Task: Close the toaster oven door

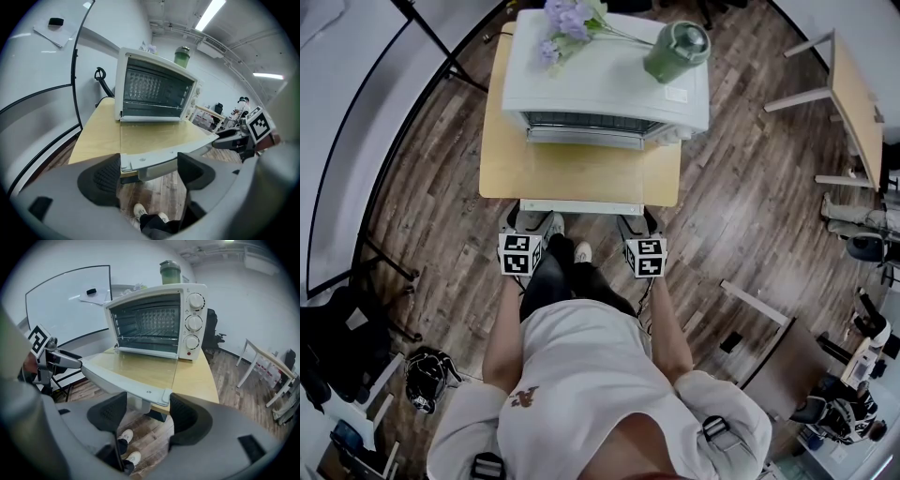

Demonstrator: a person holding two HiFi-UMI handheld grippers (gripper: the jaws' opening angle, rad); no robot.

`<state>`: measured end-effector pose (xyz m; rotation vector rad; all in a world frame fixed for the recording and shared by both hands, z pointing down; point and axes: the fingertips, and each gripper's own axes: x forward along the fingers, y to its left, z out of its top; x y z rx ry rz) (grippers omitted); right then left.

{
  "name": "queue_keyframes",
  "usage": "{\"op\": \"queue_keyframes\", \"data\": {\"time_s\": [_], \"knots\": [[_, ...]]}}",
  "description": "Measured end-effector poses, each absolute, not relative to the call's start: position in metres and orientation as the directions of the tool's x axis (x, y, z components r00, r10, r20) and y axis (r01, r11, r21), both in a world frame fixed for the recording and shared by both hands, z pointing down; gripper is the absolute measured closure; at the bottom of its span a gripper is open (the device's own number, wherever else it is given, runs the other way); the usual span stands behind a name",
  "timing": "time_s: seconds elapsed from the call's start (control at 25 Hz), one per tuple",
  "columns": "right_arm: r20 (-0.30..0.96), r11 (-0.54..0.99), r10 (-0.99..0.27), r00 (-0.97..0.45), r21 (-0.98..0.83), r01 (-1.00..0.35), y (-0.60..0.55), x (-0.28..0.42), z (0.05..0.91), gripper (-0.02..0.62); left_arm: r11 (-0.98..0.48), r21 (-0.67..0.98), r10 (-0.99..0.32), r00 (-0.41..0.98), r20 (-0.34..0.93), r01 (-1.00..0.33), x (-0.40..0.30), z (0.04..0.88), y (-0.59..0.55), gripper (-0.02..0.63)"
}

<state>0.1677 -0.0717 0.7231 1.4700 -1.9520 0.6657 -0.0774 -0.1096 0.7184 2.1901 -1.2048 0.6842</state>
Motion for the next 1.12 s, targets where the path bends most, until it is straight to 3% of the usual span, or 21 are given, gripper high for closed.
{"op": "queue_keyframes", "data": {"time_s": [0.72,1.12], "knots": [[0.666,0.337,-0.725,-0.176,0.119,-0.934,-0.077,0.164,0.682,0.313,-0.448,0.233,-0.621,0.487,0.614,-0.863,-0.076,0.693,-0.12,0.225],[0.637,0.467,-0.727,-0.254,0.189,-0.864,-0.056,0.136,0.663,0.383,-0.445,0.231,-0.629,0.486,0.607,-0.865,-0.077,0.686,-0.121,0.227]]}}
